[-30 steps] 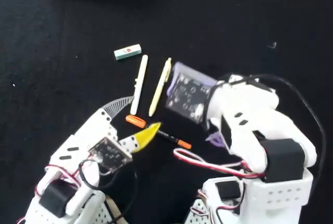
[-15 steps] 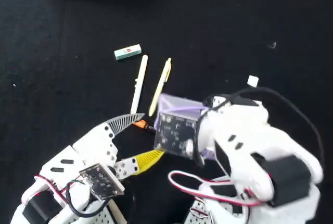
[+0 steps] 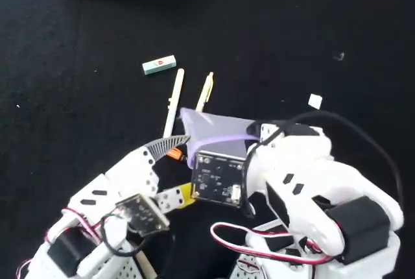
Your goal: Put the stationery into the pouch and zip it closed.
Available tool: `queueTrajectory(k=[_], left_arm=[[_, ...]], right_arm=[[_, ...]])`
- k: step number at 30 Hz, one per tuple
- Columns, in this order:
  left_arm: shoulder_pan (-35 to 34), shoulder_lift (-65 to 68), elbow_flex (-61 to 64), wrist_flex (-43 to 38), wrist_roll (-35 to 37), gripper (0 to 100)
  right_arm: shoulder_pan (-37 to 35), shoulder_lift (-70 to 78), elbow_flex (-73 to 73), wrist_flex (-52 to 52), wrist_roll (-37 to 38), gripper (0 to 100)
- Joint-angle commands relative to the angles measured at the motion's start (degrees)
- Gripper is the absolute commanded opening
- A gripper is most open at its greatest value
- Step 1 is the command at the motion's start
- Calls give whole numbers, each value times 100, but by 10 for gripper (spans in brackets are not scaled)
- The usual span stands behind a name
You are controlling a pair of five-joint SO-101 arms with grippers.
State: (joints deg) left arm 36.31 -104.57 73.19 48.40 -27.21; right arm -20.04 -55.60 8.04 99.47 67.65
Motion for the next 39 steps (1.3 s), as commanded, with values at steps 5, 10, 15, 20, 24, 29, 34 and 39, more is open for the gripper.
queueTrajectory(k=[5, 10, 15, 20, 24, 29, 34, 39], left_arm=[[22, 0, 163, -651, -26, 303], [-145, 0, 163, -958, -26, 303], [-163, 9, 171, -993, -26, 302], [-163, 9, 382, -1020, 0, 191], [-163, 9, 400, -1020, 0, 42], [-154, 9, 400, -985, 18, 45], [-154, 9, 409, -976, 26, 43], [-171, 9, 426, -976, 26, 43]], right_arm=[[-193, -31, 365, 176, 70, 11], [-422, -189, 585, 176, 70, 11], [-607, -435, 875, 176, 70, 11], [-571, -470, 892, 176, 53, 15], [-457, -462, 892, 158, 62, 15], [-369, -453, 892, 132, 70, 15], [-158, -479, 875, -88, -97, 87], [44, -479, 338, 0, -334, 265]])
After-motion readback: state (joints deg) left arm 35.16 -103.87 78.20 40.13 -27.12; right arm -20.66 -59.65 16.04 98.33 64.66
